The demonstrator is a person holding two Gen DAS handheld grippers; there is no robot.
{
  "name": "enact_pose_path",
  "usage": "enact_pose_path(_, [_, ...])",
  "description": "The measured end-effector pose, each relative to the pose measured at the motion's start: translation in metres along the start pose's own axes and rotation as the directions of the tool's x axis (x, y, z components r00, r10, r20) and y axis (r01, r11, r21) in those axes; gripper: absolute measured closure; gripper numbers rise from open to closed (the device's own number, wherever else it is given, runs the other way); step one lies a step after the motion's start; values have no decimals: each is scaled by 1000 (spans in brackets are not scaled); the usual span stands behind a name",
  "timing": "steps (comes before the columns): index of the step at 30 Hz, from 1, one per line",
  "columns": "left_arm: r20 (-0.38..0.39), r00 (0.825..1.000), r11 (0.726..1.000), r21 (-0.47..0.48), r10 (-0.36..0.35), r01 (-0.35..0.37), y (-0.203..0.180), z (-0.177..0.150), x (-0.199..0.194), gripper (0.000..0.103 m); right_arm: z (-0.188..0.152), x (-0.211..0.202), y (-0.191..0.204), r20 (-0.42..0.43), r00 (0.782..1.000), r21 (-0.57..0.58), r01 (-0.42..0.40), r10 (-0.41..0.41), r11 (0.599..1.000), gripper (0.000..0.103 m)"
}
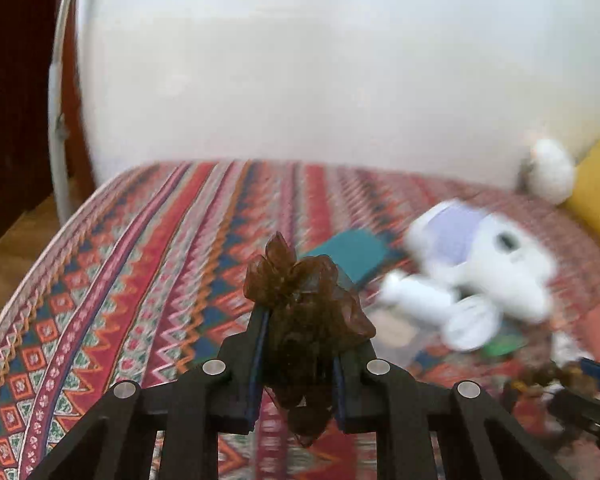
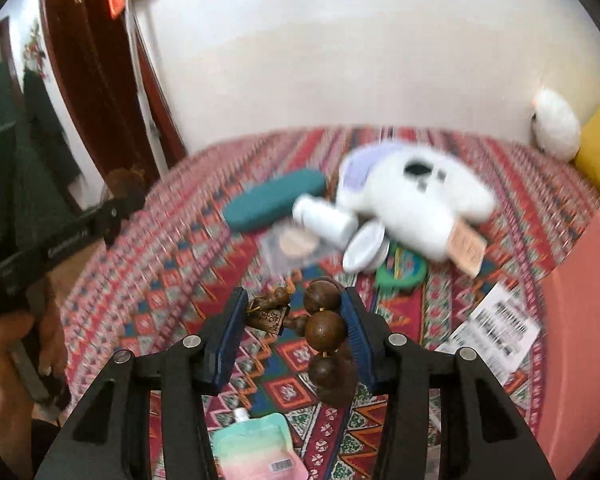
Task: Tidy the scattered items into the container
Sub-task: 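Carry the bracelet and brown item to the pink box and release both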
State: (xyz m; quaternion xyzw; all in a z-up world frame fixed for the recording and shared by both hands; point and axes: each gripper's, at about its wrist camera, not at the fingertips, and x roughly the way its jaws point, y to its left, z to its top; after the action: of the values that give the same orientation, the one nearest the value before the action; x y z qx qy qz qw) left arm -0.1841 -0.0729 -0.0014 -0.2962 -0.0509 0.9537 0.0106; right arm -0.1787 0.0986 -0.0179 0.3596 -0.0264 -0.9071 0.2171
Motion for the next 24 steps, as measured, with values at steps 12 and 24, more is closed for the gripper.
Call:
enact_pose_path(12, [181,978,992,84,-104,90,-72,16,-104,82,24,-136,19,269,962,-49,-43,55,998,52])
enact_pose_path(24, [235,929,942,247,-286,228,-210,25,-163,82,14,-292,-47,510,857,66,48,-75,997,52])
